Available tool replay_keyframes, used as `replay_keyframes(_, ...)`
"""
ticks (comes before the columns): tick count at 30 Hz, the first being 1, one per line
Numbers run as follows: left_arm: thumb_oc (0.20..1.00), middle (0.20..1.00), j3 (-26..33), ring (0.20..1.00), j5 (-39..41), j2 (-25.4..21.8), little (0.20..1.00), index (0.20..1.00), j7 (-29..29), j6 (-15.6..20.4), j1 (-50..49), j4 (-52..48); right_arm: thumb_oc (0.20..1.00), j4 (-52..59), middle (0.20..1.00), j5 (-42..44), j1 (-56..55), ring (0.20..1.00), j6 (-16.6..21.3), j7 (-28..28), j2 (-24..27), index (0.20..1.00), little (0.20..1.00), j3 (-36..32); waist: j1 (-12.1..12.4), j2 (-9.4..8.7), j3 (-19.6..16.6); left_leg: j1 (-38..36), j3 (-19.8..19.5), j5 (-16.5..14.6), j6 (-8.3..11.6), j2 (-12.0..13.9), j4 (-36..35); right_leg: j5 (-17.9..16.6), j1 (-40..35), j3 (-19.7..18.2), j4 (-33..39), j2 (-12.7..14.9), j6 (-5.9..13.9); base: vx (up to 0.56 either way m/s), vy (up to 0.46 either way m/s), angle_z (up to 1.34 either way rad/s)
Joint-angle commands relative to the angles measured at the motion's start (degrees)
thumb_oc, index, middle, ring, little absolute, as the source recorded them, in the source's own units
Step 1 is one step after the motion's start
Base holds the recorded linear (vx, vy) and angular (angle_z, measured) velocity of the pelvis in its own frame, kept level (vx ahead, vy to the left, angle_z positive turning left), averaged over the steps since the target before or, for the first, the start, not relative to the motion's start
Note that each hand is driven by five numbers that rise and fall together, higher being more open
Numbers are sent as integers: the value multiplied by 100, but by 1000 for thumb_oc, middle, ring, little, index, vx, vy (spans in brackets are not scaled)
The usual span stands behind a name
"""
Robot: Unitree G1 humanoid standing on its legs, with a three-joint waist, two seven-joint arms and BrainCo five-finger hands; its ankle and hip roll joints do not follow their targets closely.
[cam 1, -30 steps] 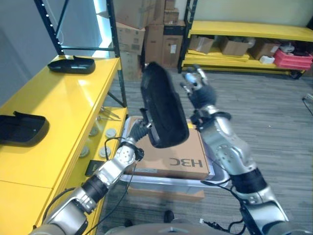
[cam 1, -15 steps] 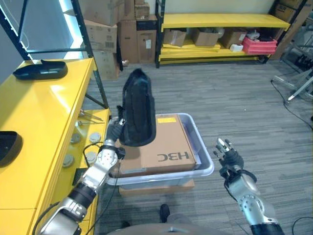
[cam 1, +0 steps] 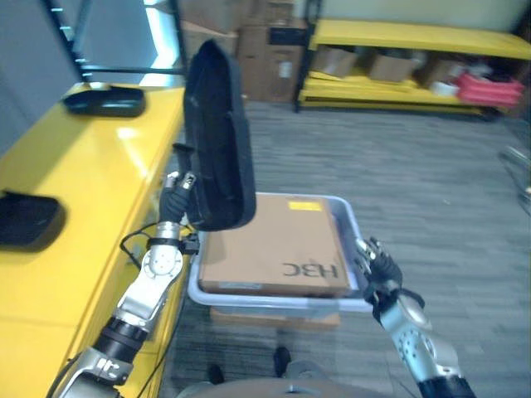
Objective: Move parts from the plastic box to the shelf.
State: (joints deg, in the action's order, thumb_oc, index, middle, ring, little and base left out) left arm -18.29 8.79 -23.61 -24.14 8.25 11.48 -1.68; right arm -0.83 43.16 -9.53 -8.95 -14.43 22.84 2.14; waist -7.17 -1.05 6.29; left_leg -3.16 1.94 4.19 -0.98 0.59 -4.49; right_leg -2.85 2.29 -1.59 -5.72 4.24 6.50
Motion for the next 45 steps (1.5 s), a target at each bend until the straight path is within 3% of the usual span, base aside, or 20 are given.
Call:
replay_keyframes(1,200,200,263,200,-138,-231,200,200,-245,791,338,-389,1000,-135,1000,-263,67,1000,270,-197,7,1000,1000,-32,197,-36,-13,173,-520,-129,-57,-125,20,260,-100,130,-17,-259,68,-101,-196,176)
replay_keyframes(2,200,200,299,200,-151,-239,200,200,-284,837,292,-445,1000,-213,1000,-381,32,1000,233,-135,-1,1000,1000,-21,220,-44,-1,189,-559,-109,-27,-112,15,262,-117,161,9,-280,51,-165,-257,169)
replay_keyframes(4,200,200,830,200,-201,-397,200,200,-513,1433,-234,-1013,1000,-1147,1000,-1056,-160,1000,330,203,76,1000,1000,230,545,-41,260,559,-902,234,309,91,67,339,-275,379,153,-529,-175,-353,-408,152)
replay_keyframes(7,200,200,1164,200,-211,-440,200,200,-527,1592,-415,-1267,1000,-1654,1000,-1445,-185,1000,415,334,19,1000,1000,459,672,-12,393,883,-655,486,462,213,60,340,-446,602,265,-601,-212,-189,-195,86)
replay_keyframes(10,200,200,1361,200,-104,-483,200,200,-290,1541,-355,-1443,1000,-2243,1000,-1675,-236,1000,451,167,-185,1000,1000,595,620,-17,435,1280,456,714,580,579,210,240,-573,1142,384,-553,-204,-93,-108,114)
replay_keyframes(13,200,200,1429,200,-106,-545,200,200,-451,1334,-288,-1477,1000,-2588,1000,-1970,-106,1000,426,169,-223,1000,1000,713,626,-42,394,1265,615,699,604,691,434,184,-581,1326,479,-476,-213,-73,2,121)
replay_keyframes(19,200,200,1664,200,-98,-590,200,200,-558,1155,-303,-1430,1000,-3446,1000,-2457,192,1000,307,24,-282,1000,1000,995,687,-128,224,903,1186,217,559,727,824,32,-657,1939,790,-185,-177,-37,86,62)
replay_keyframes(24,200,200,1647,200,-302,-603,200,200,-617,1116,-367,-1464,1000,-4160,1000,-2646,349,1000,326,-101,-410,1000,1000,1067,723,-6,47,257,1589,199,526,553,105,-58,-747,2301,947,-79,-57,12,191,93)
replay_keyframes(29,200,200,1712,200,-378,-652,200,200,-692,990,-509,-1524,1000,-4527,1000,-2822,577,1000,296,-120,-506,1000,1000,1156,960,62,-17,100,1211,24,393,231,-19,-99,-741,2263,850,74,71,54,238,63)
replay_keyframes(33,200,200,1908,200,-463,-750,200,200,-726,847,-680,-1604,1000,-4464,1000,-2851,693,1000,303,-181,-588,1000,1000,1211,1148,66,-1,33,1012,-141,189,-37,-7,-124,-667,2216,584,367,260,34,253,12)
replay_keyframes(38,200,200,1993,200,-659,-905,200,200,-750,705,-638,-1578,1000,-4430,1000,-2864,764,1000,340,-158,-669,1000,1000,1219,1229,121,71,50,865,-203,-26,-187,28,-18,-445,2105,-102,678,356,4,195,2)
replay_keyframes(40,200,200,1958,200,-813,-954,200,200,-821,648,-608,-1517,1000,-4378,1000,-2918,744,1000,276,-150,-713,1000,1000,1237,1195,152,145,73,731,-253,-153,-282,64,-104,-180,1870,-708,791,353,17,197,1)
replay_keyframes(42,200,200,1860,200,-893,-987,200,200,-898,559,-506,-1389,1000,-4392,1000,-2990,719,1000,154,-151,-737,1000,1000,1259,1028,162,241,57,400,-274,-259,-439,43,-122,147,1370,-1140,468,326,58,117,25)
replay_keyframes(44,200,200,1799,200,-856,-1003,200,200,-964,436,-410,-1267,1000,-4507,1000,-3090,694,1000,120,-88,-727,1000,1000,1272,921,153,257,77,214,-240,-269,-522,4,-130,301,1185,-1085,158,315,90,41,94)
replay_keyframes(45,200,200,1710,200,-815,-986,200,200,-1013,361,-304,-1124,1000,-4732,1000,-3225,649,1000,67,33,-678,1000,1000,1270,765,102,282,35,-40,-226,-245,-666,-47,-195,396,909,-753,-247,262,112,-6,132)
